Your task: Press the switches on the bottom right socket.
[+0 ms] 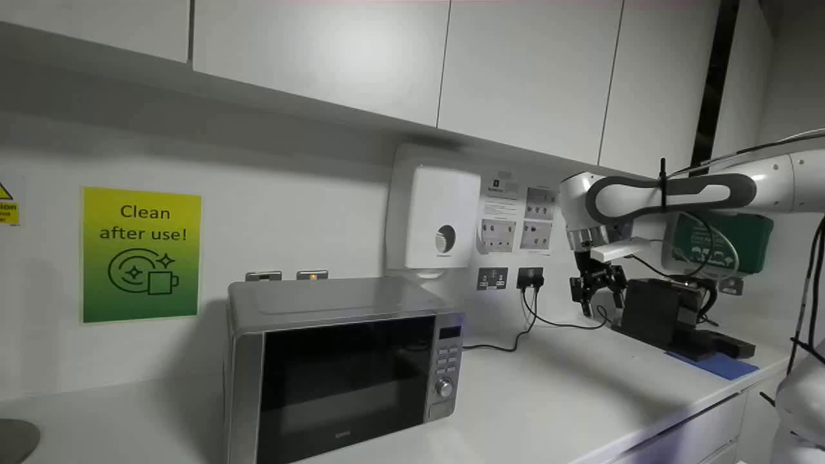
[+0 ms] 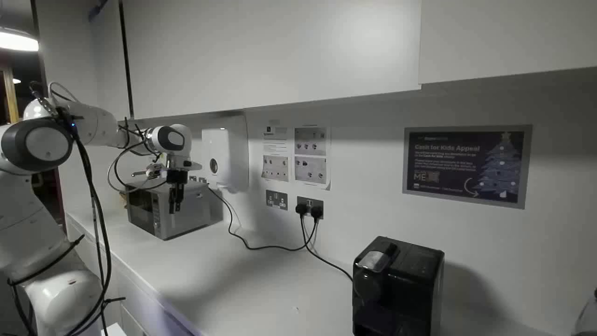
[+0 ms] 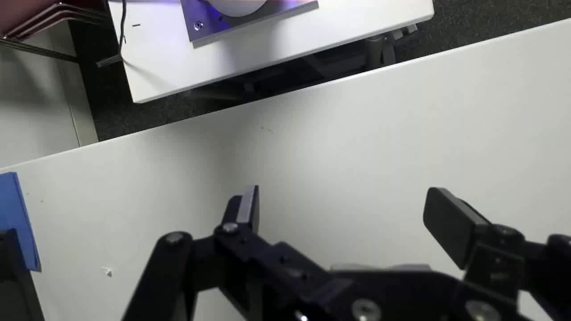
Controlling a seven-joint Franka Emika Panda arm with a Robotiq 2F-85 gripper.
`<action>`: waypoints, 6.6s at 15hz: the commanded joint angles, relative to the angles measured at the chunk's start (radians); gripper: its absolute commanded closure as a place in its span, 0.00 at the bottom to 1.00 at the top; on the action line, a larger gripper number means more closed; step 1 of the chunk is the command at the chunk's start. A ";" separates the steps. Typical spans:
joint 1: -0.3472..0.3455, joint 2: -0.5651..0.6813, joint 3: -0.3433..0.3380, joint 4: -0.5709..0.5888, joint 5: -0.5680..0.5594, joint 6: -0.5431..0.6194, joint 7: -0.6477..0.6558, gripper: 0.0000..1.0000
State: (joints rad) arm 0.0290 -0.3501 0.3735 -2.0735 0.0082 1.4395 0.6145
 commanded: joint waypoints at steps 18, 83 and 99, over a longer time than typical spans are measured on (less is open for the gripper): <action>0.018 0.060 -0.189 0.049 -0.095 0.073 -0.178 0.00; -0.076 0.546 -0.471 0.432 -0.051 0.641 0.104 0.00; -0.103 0.665 -0.505 0.588 0.089 0.671 0.215 0.99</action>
State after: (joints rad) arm -0.0576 0.2819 -0.1279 -1.5385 0.0443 2.0947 0.7971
